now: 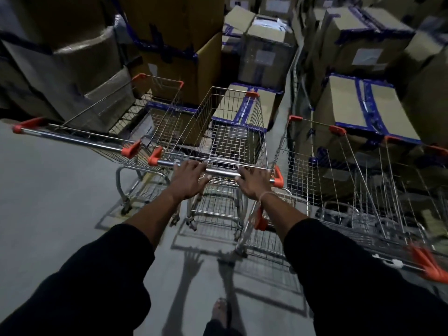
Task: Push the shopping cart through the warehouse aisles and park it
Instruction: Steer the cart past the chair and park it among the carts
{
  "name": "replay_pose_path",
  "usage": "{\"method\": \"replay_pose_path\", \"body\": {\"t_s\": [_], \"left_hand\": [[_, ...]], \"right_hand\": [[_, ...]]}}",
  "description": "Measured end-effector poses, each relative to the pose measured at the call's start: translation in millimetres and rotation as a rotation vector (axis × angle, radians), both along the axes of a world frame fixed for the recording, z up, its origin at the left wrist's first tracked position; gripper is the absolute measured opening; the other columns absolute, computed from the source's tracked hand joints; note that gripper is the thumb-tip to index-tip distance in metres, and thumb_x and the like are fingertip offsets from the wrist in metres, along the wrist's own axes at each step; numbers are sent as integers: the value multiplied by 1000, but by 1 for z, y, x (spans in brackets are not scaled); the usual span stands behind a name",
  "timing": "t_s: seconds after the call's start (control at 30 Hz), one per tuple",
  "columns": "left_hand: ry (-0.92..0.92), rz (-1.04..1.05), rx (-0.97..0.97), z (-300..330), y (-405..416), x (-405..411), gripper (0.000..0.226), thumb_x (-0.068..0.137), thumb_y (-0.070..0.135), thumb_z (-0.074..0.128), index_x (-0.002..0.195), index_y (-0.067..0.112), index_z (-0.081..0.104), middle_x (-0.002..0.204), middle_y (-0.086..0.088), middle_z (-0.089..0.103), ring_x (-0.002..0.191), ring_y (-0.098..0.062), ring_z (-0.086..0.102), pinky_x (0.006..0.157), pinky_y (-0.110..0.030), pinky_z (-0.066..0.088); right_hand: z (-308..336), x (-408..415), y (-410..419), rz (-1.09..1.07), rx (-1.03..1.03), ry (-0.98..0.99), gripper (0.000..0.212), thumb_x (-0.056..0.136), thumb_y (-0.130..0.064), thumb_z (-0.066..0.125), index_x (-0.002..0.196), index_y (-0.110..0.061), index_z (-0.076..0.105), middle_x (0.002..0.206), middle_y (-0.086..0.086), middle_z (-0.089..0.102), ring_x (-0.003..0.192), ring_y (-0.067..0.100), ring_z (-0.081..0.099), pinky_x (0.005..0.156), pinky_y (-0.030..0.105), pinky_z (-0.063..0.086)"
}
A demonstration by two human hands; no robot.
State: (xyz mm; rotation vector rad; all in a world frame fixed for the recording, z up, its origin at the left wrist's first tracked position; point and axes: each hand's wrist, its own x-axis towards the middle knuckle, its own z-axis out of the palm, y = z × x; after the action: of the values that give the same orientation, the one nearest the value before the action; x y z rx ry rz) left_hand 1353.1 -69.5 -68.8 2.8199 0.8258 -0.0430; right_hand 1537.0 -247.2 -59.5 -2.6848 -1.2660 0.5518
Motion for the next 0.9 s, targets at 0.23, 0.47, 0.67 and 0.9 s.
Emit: {"method": "replay_pose_path", "body": {"t_s": [0.23, 0.47, 0.67, 0.9], "left_hand": [[138, 28, 25, 0, 31, 9, 61, 99, 73, 25, 136, 35, 54, 145, -15, 51, 140, -42, 40, 119, -72, 5], [198, 52, -19, 11, 62, -16, 69, 94, 79, 20, 134, 33, 53, 153, -19, 42, 146, -46, 30, 116, -75, -3], [222, 42, -29, 15, 59, -39, 68, 95, 79, 20, 135, 31, 50, 154, -18, 41, 146, -44, 29, 117, -74, -2], [204, 31, -46, 11, 57, -71, 72, 93, 81, 18, 137, 33, 47, 156, -19, 37, 149, -45, 25, 116, -76, -3]], "right_hand": [[-18, -12, 19, -20, 8, -58, 44, 107, -56, 24, 143, -42, 45, 142, 23, 49, 138, 42, 36, 122, 58, 10], [-8, -55, 43, -8, 13, -40, 46, 108, -54, 26, 146, -40, 46, 139, 18, 53, 131, 35, 41, 113, 49, 25], [-3, -80, 40, -12, -15, -43, 54, 105, -60, 25, 148, -33, 43, 144, 14, 53, 136, 36, 41, 113, 52, 24], [-2, -113, 33, -27, 11, -51, 50, 105, -59, 29, 143, -31, 47, 139, 13, 57, 133, 35, 44, 111, 51, 25]]}}
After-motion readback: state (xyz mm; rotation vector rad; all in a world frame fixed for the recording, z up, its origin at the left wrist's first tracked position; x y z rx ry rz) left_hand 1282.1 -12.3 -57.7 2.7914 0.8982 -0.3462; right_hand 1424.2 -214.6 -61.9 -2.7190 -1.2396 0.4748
